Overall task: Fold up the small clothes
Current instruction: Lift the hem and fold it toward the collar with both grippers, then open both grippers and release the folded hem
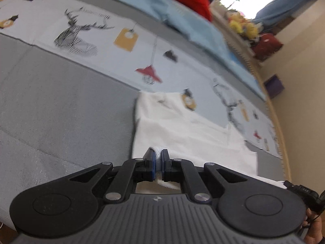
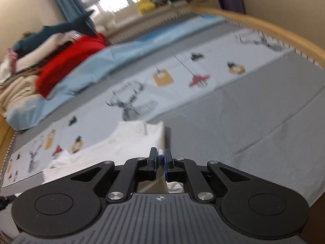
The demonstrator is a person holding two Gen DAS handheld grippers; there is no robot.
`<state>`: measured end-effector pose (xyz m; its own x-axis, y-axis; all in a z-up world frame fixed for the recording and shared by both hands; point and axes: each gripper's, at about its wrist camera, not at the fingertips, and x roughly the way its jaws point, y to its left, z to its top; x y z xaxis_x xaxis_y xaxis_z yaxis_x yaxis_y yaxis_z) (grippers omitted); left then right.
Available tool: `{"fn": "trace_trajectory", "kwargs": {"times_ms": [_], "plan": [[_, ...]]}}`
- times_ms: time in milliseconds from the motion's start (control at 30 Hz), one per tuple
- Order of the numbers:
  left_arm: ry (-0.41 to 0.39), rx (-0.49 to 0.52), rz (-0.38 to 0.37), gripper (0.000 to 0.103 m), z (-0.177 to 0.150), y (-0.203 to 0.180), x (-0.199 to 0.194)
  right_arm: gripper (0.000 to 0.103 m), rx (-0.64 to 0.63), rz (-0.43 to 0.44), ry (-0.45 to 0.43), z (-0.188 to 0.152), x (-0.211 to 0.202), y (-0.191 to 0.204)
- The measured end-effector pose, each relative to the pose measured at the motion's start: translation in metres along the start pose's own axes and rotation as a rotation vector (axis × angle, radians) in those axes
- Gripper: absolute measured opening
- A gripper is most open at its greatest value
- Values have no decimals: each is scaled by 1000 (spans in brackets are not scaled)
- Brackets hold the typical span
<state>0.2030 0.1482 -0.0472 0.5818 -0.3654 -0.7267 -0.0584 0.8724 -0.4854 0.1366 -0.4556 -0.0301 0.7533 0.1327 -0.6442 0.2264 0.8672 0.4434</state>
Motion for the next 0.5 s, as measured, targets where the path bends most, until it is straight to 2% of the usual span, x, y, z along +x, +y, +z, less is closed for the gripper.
{"fn": "trace_trajectory", "kwargs": {"times_ms": [133, 267, 333, 400, 500], "plan": [[11, 31, 61, 5, 8, -5, 14, 6, -17, -34, 42, 2, 28, 6], [16, 41, 75, 8, 9, -10, 14, 7, -67, -69, 52, 8, 44, 18], [-13, 39, 102, 8, 10, -8, 6, 7, -77, -109, 33, 12, 43, 20], [-37, 10, 115, 8, 12, 0, -3, 7, -95, -169, -24, 16, 35, 21], [-36, -5, 122, 8, 10, 9, -12, 7, -85, -149, -40, 15, 26, 11]]}}
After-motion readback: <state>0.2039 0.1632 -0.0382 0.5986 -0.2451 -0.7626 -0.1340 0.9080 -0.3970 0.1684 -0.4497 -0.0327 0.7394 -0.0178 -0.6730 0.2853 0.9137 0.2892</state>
